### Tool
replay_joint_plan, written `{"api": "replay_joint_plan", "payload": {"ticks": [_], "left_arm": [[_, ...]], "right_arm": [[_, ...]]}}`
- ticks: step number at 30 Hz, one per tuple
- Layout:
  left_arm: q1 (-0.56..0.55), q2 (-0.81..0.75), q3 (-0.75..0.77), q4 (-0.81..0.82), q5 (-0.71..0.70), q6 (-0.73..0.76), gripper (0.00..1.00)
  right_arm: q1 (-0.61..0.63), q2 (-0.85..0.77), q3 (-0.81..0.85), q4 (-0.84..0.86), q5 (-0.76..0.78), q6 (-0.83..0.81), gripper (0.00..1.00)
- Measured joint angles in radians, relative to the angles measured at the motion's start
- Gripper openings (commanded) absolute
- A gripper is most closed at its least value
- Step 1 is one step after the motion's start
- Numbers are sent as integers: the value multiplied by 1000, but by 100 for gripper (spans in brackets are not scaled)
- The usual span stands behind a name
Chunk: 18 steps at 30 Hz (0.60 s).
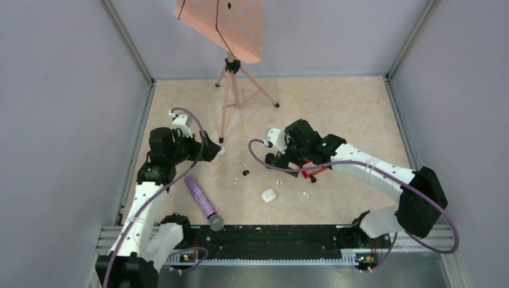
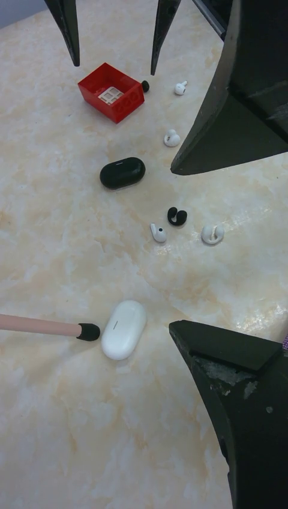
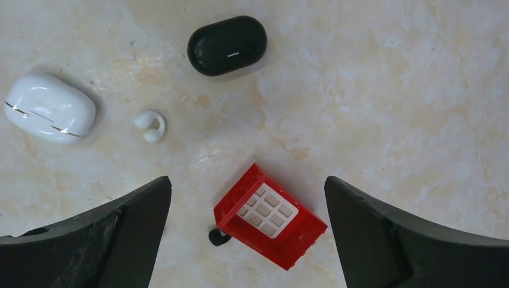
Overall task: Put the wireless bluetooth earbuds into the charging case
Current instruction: Pick up the charging case at the center of the board.
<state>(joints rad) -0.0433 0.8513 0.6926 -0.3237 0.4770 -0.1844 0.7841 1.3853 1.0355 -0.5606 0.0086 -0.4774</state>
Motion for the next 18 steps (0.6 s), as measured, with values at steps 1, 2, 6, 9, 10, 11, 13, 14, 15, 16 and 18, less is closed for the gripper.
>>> {"api": "replay_joint_plan", "payload": {"ticks": [1,2,6,9,10,11,13,14,15,16,18], "left_arm": [[0,0,0,0,0,0,97],[0,0,0,0,0,0,97],[0,0,0,-4,0,0,97],[2,0,0,-14,-2,-5,98],[3,0,0,-20,-3,-10,98],[5,0,0,-24,-4,-16,98],[13,0,0,-31,-4,-29,98],[17,0,0,-32,-3,-35,99],[23,0,0,-34,-3,-42,99],[26,0,0,-36,-1,-48,99],[31,0,0,-41,6,-55,99]], "right_arm": [[3,0,0,2,-12,-2,98],[5,0,0,6,-32,-13,98],[12,0,-3,12,-171,-161,96],[34,7,-11,-5,-274,-305,90],[43,16,-11,-11,-296,-339,89],[56,32,-11,-19,-321,-380,88],[76,68,-13,-35,-360,-450,87],[81,79,-14,-39,-371,-475,86],[88,95,-16,-45,-383,-513,86],[93,101,-21,-45,-391,-540,84],[106,110,-37,-45,-404,-598,82]]}}
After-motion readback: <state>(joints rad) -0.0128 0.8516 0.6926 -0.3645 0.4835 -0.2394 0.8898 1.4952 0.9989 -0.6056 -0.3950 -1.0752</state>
